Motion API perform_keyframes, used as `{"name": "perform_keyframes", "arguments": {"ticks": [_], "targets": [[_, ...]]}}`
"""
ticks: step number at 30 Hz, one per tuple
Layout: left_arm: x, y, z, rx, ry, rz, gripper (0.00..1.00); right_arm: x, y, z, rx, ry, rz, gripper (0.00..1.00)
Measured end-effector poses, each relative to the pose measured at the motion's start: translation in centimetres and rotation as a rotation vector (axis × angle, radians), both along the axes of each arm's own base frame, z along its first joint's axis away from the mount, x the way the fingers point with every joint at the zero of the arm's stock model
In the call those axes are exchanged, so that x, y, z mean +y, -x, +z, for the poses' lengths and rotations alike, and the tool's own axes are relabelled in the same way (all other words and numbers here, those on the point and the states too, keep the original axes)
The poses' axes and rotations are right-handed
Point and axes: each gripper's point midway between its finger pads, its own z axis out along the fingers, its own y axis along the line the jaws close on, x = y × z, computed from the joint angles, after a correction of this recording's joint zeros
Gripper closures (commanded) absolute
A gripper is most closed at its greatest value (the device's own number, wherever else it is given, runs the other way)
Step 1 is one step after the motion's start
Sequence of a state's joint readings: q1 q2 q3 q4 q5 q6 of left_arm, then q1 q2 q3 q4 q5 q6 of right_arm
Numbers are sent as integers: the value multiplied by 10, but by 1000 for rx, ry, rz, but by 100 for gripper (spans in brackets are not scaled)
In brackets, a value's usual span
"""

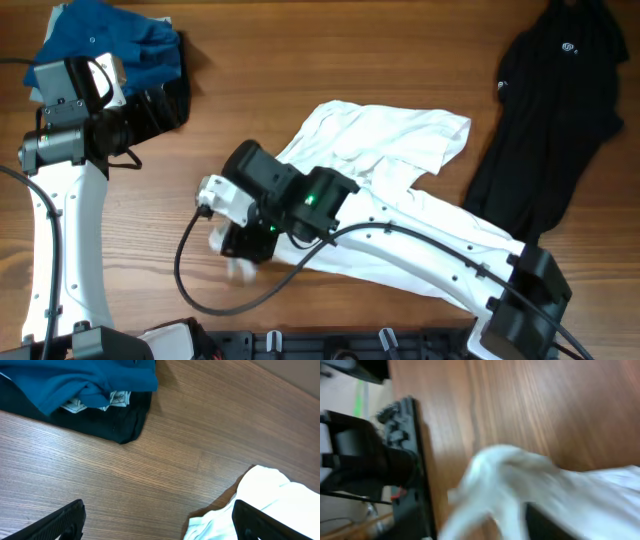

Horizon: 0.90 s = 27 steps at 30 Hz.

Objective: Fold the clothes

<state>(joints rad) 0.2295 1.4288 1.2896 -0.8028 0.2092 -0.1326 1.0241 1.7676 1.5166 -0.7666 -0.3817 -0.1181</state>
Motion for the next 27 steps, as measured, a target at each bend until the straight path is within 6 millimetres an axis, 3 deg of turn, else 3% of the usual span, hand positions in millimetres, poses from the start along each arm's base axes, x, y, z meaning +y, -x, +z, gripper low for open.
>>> {"name": "perform_keyframes", "arguments": {"ticks": [2,3,5,8,9,11,13,15,18,21,24,27], "targets": [[0,0,0,0,0,0,4,-15,-25,4,-20,30,-89,20],[0,0,0,0,0,0,4,-31,-45,7,-24,46,-163,14],[-2,0,0,1,-2,-6,4,-98,-120,25,-60,59,-444,13],[-29,-6,-4,3,-19,-102,4,-192,-192,33,-82,90,-761,16],[-39,-10,-8,3,-26,-140,4,-240,-217,28,-70,111,-903,18],[-60,-19,-21,24,-28,-201,3,-293,-240,16,-48,145,-1050,20],[-82,-33,-32,11,-31,-261,3,-334,-252,-9,12,200,-1165,23],[-117,-48,-52,10,-33,-344,3,-369,-257,-51,121,273,-1271,30],[-160,-65,-68,-32,-39,-440,3,-404,-255,-97,259,340,-1396,31],[-208,-72,-83,-65,-38,-539,3,-415,-250,-127,345,387,-1445,34],[-225,-72,-85,-84,-37,-573,3,-413,-249,-139,371,399,-1456,41],[-227,-71,-85,-84,-36,-577,3,-413,-246,-153,377,396,-1470,49]]}}
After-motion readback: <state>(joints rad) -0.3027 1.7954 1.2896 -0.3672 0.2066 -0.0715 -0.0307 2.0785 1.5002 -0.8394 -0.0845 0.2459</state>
